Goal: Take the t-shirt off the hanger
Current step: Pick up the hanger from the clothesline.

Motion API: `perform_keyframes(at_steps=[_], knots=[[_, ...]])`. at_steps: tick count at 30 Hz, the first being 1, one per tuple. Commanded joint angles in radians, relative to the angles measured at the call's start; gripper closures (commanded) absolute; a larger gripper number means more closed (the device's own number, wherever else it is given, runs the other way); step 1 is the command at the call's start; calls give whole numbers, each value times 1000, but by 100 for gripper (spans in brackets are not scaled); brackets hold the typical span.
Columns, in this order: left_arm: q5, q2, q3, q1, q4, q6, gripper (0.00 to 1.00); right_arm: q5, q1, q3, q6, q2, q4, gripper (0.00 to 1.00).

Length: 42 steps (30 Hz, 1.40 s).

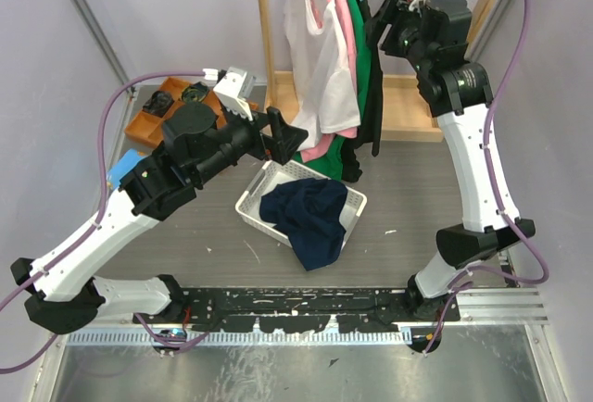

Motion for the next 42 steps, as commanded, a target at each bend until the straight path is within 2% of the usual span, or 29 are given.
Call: perform_keyframes(at_steps=[1, 12, 25, 35, 42], knots=[[26, -13, 10, 6, 7, -10, 2, -62, -28, 68, 27, 9, 54, 31], [22, -9, 9, 11, 12, -9, 2, -108, -46, 98, 31, 61, 38, 35], [21, -5, 5, 18, 26, -16, 2, -88, -47, 143, 0, 118, 12, 38], [18, -4, 2, 24, 26, -16, 2, -92, -45, 205, -65, 174, 9, 55], [17, -1, 6, 32, 24, -18, 2, -111, -44, 227, -112, 193, 8, 60]])
